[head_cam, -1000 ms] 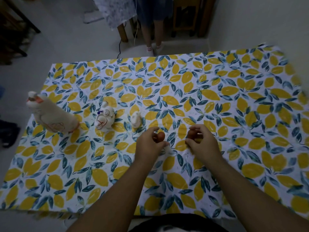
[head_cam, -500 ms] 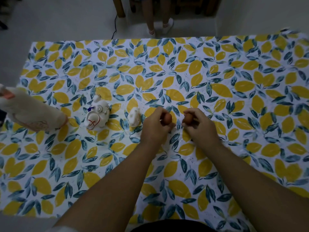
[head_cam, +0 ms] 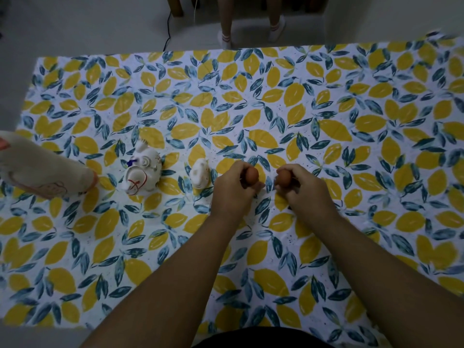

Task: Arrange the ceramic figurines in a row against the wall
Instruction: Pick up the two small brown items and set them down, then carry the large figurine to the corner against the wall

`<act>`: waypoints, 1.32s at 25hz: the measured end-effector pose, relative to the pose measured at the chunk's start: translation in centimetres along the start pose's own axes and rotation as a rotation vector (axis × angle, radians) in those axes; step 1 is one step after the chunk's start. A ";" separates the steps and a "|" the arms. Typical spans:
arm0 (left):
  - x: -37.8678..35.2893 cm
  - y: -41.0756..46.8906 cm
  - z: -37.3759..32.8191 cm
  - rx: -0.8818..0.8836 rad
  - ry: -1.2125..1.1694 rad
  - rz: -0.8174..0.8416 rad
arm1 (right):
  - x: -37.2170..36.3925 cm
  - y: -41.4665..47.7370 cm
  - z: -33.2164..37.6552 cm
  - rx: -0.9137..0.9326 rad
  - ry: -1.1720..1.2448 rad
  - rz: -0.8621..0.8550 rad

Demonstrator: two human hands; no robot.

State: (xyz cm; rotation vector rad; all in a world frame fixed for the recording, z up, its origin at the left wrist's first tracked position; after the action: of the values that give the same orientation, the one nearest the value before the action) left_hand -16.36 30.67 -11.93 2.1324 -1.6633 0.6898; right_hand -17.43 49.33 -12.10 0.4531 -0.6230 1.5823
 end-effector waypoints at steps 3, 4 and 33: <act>0.0 0.0 -0.1 0.002 -0.008 0.008 | 0.1 -0.3 0.0 -0.004 0.011 -0.014; 0.0 0.1 -0.1 -0.001 -0.005 0.011 | 0.1 -0.4 0.0 -0.006 0.007 -0.019; 38.8 -1.4 12.4 0.067 0.170 -0.388 | -25.1 -5.1 33.8 0.385 -0.377 0.250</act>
State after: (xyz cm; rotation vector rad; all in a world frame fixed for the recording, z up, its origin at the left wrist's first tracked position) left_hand -5.50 -6.68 0.07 2.2787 -1.1099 0.7852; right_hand -12.12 8.70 -1.00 1.0101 -0.6776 1.8813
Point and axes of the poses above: each hand's wrist, its own y-axis towards the middle knuckle, its own x-axis out of the back of the hand, z = x × y, the point moved 6 cm from there along y, towards the middle knuckle, and after that the axes turned 7 degrees about -z, right-handed, at the moved point
